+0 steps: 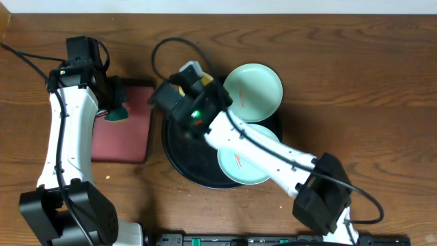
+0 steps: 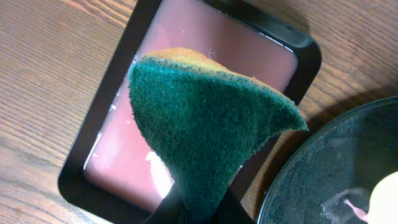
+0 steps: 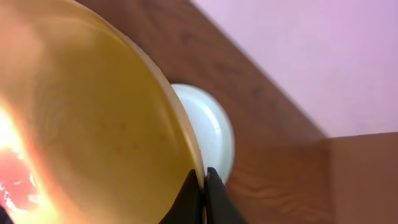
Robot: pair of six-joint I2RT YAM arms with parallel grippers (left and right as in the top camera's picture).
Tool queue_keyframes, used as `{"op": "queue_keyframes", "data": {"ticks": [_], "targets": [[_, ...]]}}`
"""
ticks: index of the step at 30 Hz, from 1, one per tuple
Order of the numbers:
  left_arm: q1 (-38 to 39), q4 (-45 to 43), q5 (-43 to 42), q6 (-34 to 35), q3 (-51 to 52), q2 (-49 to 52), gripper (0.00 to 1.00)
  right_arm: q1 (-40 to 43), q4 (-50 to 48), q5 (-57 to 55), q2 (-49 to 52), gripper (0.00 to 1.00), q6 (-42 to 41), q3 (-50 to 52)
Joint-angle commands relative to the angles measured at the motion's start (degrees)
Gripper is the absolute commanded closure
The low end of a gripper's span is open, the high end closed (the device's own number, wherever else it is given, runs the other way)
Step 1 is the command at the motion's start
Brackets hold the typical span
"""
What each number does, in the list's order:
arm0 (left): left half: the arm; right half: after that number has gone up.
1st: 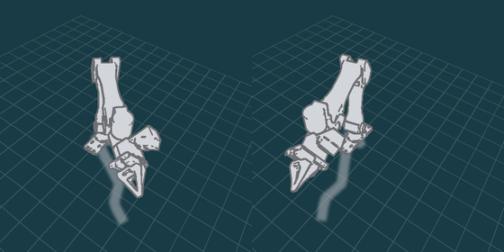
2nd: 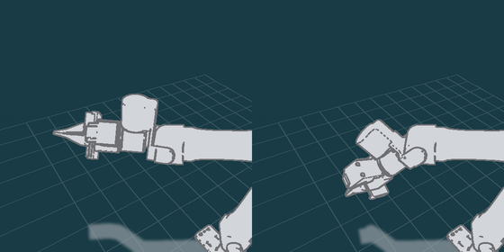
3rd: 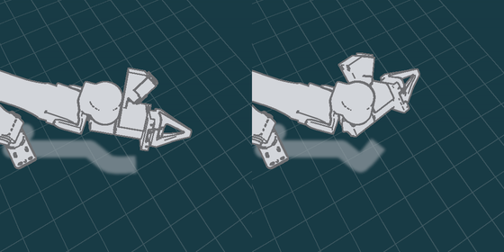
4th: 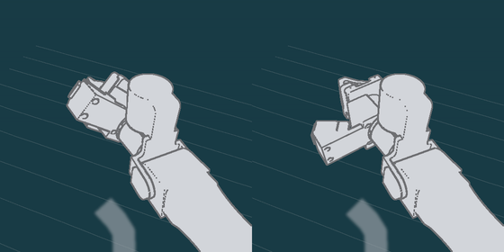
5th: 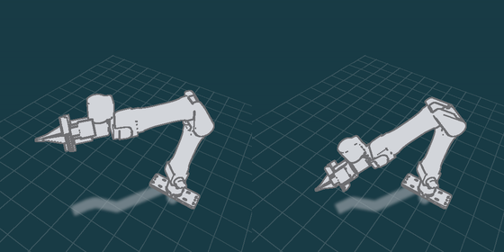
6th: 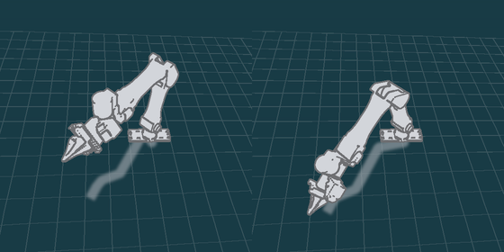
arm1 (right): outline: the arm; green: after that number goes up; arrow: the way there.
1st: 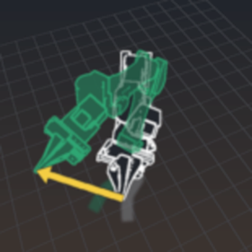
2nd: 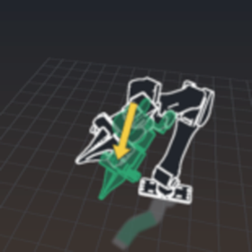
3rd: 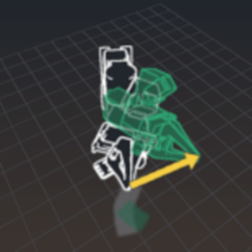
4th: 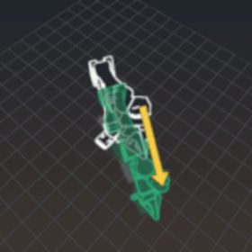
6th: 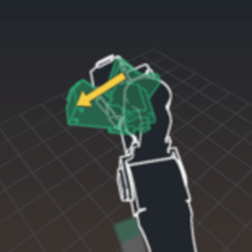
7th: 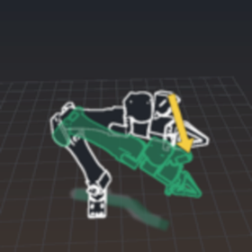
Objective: Clean dirty plates on tray and stack at the side
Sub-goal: 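Lift the yellow plate with the right gripper and carry it right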
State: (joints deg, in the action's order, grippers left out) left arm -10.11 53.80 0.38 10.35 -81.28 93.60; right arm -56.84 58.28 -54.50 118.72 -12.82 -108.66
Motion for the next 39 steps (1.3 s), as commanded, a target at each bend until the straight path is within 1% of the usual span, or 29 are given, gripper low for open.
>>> {"op": "queue_keyframes", "data": {"ticks": [1, 2, 3, 7, 17, 21, 25, 30, 33, 36, 39], "targets": [[-0.2, 0.2, 0.5, 0.3, 0.3, 0.6, 0.93, -2.1, 0.0, -12.5, 0.4, 0.99, 0.3, -1.3], [-0.2, 0.2, 0.5, 0.3, 0.3, 0.6, 0.93, -2.4, 0.0, -13.7, 0.4, 0.99, 0.3, -1.3], [-0.2, 0.2, 0.5, 0.3, 0.3, 0.6, 0.93, -3.1, 0.0, -17.3, 0.4, 0.99, 0.3, -1.3], [-0.2, 0.2, 0.5, 0.3, 0.3, 0.6, 0.92, -4.0, -0.2, -22.0, 0.2, 0.99, 0.2, -1.3], [-0.2, 0.2, 0.5, 0.3, 0.3, 0.6, 0.93, -4.4, -0.4, -23.3, -0.3, 0.99, -0.1, -1.3], [-0.2, 0.1, 0.5, 0.3, 0.3, 0.6, 0.93, -4.3, -0.4, -22.5, -0.3, 0.99, -1.8, -1.3], [-0.2, 0.1, 0.5, 0.3, 0.3, 0.6, 0.93, -4.0, 0.3, -13.7, -0.3, 0.99, -2.0, -1.3], [-0.2, 0.1, 0.5, 0.3, 0.3, 0.6, 0.93, -1.8, 2.4, 5.7, -0.3, 0.99, -6.1, -1.3], [-0.2, 0.1, 0.5, 0.3, 0.3, 0.6, 0.93, 0.9, 2.1, 18.8, -0.3, 0.99, -6.1, -1.3], [-0.2, 0.2, 0.5, 0.3, 0.3, 0.6, 0.93, 4.2, 2.0, 28.2, -0.7, 0.99, -6.0, -1.5], [-0.2, 0.2, 0.5, 0.3, 0.3, 0.6, 0.92, 9.3, 1.9, 40.0, -2.4, 0.99, -6.0, -1.5]]}}
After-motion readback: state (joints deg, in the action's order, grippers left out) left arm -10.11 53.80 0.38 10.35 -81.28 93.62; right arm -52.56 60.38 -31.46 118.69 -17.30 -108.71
